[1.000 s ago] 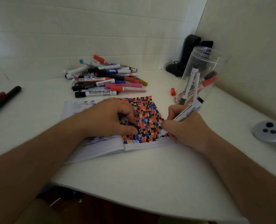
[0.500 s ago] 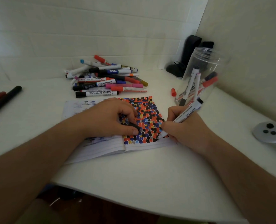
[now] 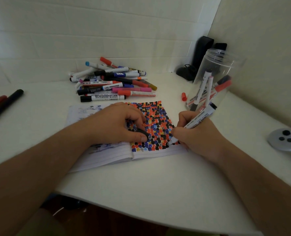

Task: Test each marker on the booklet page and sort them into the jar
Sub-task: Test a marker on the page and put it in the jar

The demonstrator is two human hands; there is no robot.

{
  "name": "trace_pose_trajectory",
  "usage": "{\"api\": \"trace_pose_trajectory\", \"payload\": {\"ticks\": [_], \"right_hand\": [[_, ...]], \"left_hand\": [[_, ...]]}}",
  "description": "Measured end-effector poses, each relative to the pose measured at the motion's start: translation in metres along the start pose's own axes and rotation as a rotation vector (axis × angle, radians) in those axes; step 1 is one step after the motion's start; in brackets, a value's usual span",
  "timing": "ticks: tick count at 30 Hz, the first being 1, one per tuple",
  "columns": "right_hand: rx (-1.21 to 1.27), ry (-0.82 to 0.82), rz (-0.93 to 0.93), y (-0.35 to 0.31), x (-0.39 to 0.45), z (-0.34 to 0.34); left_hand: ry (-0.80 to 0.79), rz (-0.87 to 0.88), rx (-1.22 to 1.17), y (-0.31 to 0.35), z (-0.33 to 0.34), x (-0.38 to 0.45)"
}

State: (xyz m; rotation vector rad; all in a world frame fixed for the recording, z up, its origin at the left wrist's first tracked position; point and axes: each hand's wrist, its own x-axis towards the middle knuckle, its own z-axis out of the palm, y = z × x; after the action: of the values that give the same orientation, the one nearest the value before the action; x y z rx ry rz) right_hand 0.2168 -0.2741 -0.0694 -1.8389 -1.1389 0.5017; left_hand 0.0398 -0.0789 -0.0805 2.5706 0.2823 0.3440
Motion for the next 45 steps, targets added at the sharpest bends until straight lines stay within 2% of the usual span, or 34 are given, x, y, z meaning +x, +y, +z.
{"api": "trace_pose_trajectory", "payload": {"ticks": [8,17,19,21,26,29,36,41,43,45], "right_hand": [[0.038,0.038,-0.009,0.004,0.003,-0.002],[0.024,-0.029,-0.031,0.003,0.0,-0.004],[0.074,-0.033,-0.031,0.005,0.002,-0.003],[0.233,-0.033,-0.033,0.008,0.005,-0.004],[0.464,-0.096,-0.137,0.008,0.005,-0.008],[0.517,-0.162,-0.14,0.007,0.005,-0.007],[0.552,-0.146,-0.085,0.007,0.005,-0.006],[0.626,-0.264,-0.032,0.008,0.005,-0.009],[0.627,-0.238,-0.03,0.007,0.005,-0.01],[0.512,-0.095,-0.051,0.006,0.005,-0.011]], "left_hand": [[0.004,0.0,-0.003,0.0,0.001,0.0],[0.024,-0.005,0.023,-0.001,0.001,-0.002],[0.019,-0.009,0.017,0.001,0.001,-0.002],[0.018,-0.001,-0.012,0.002,0.0,-0.003],[0.044,-0.027,-0.202,0.005,-0.003,-0.004],[0.035,-0.053,-0.227,0.007,-0.004,-0.004],[0.024,-0.074,-0.232,0.009,-0.004,-0.005],[0.03,-0.094,-0.271,0.012,-0.005,-0.006],[0.075,-0.118,-0.326,0.013,-0.007,-0.007],[0.12,-0.14,-0.383,0.013,-0.009,-0.008]]}}
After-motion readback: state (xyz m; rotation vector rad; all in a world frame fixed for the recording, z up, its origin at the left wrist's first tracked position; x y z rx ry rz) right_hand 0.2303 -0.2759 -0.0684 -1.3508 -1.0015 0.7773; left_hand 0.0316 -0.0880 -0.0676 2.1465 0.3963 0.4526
